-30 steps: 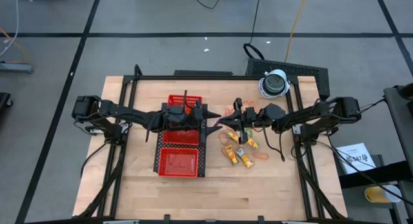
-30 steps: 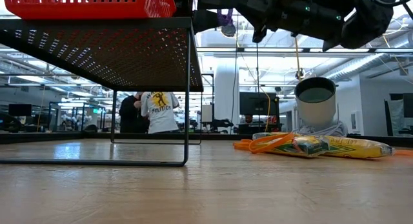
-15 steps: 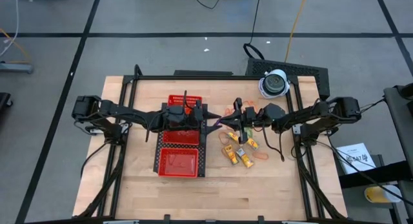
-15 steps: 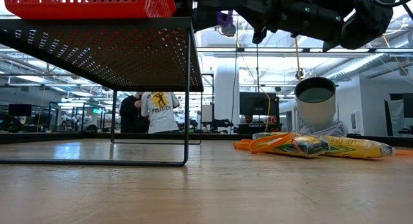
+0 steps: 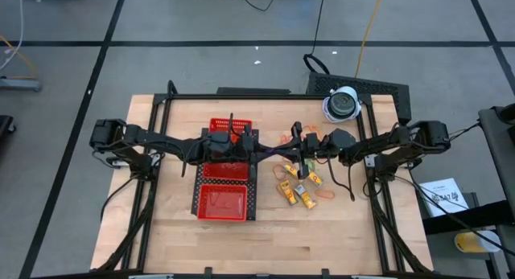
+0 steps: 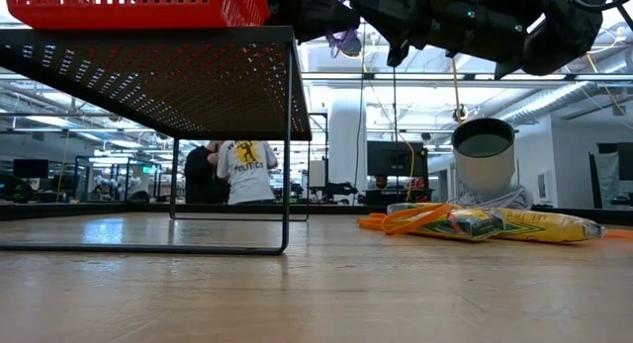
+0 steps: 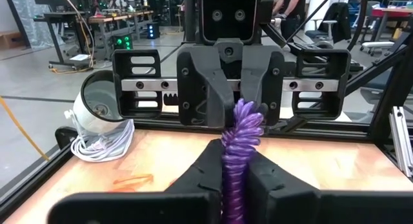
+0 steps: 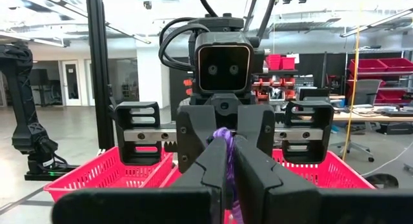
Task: Pick & Place Office Desk Supplies
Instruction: Put the purple spring keychain into the top red basket on the shelf
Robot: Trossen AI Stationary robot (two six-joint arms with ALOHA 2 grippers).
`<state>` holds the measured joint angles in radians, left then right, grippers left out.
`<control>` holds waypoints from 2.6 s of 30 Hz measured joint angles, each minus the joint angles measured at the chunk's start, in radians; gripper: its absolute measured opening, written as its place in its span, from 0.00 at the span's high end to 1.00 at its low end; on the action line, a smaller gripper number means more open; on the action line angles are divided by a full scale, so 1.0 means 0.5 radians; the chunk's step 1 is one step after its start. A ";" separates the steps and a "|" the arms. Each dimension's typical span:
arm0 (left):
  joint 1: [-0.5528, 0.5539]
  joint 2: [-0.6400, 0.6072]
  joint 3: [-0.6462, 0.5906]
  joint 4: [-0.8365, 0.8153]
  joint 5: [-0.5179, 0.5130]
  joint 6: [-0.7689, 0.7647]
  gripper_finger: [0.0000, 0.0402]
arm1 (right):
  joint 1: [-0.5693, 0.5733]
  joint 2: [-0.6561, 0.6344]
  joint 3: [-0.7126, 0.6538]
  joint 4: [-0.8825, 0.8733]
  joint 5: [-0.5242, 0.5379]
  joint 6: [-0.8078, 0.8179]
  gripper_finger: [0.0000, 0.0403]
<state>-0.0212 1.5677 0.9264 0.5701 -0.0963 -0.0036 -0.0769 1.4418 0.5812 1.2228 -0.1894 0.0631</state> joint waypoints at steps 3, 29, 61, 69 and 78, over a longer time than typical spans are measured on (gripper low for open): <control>0.000 0.000 -0.001 0.000 -0.001 0.001 0.95 | 0.000 -0.001 0.000 0.000 0.000 0.000 0.97; 0.017 -0.137 -0.002 -0.156 -0.009 0.018 0.86 | -0.138 -0.637 -0.004 -1.218 0.009 -0.001 0.56; 0.359 -0.954 -0.482 -0.801 -0.023 -0.269 0.85 | -0.180 -0.800 -0.004 -1.620 0.011 -0.008 0.60; 0.418 -0.948 -0.571 -0.790 -0.022 -0.380 0.85 | -0.180 -0.799 -0.004 -1.620 0.011 -0.008 0.61; 0.423 -0.948 -0.572 -0.766 -0.020 -0.372 0.85 | -0.180 -0.799 -0.004 -1.619 0.011 -0.008 0.61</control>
<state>0.1905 1.0935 0.6403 0.1871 -0.1062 -0.1894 -0.1669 1.0424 0.5793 0.4132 -0.1841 0.0589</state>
